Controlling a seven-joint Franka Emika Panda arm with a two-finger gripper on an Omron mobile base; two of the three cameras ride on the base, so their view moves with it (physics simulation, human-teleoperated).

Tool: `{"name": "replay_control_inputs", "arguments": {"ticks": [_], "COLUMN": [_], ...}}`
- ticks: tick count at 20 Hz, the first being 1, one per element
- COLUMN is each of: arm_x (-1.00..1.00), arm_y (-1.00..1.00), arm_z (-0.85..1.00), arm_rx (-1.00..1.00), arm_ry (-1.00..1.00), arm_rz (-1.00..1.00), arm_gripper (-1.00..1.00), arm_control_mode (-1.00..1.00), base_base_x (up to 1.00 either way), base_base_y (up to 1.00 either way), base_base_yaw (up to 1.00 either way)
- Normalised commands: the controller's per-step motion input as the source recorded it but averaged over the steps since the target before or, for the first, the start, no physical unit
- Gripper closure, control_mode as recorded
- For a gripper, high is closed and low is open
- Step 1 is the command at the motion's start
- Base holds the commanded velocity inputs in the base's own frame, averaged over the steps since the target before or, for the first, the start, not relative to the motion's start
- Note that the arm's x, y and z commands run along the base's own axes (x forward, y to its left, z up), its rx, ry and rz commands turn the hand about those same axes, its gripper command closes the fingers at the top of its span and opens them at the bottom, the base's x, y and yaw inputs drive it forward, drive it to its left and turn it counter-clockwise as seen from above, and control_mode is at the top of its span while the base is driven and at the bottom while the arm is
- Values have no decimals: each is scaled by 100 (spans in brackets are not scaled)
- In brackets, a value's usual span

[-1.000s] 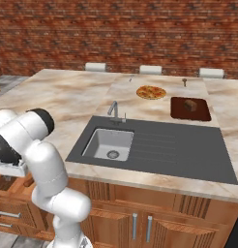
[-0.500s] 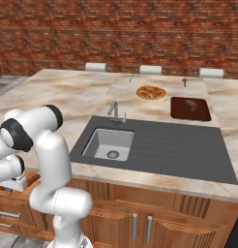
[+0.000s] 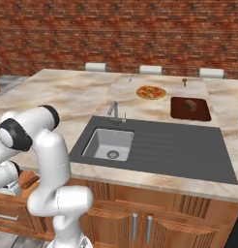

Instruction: Take the pizza cutter from the drawer on the left and place it on the dining counter for cutting.

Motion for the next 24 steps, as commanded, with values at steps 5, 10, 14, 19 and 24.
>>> {"name": "replay_control_inputs", "arguments": {"ticks": [5, 10, 14, 19, 24], "arm_x": [-70, -83, -66, -37, -22], "arm_y": [0, 0, -1, -3, 0], "arm_z": [0, 0, 0, 0, 0], "arm_rx": [0, 0, 0, 0, 0], "arm_ry": [1, 3, 3, 3, 2], "arm_rz": [-3, -5, -5, -5, -3], "arm_gripper": [100, 100, 100, 100, 100], "arm_control_mode": [-100, -100, -100, -100, -100], "base_base_x": [0, 0, 0, 0, 0], "base_base_y": [0, 0, 0, 0, 0], "base_base_yaw": [0, 0, 0, 0, 0]}}
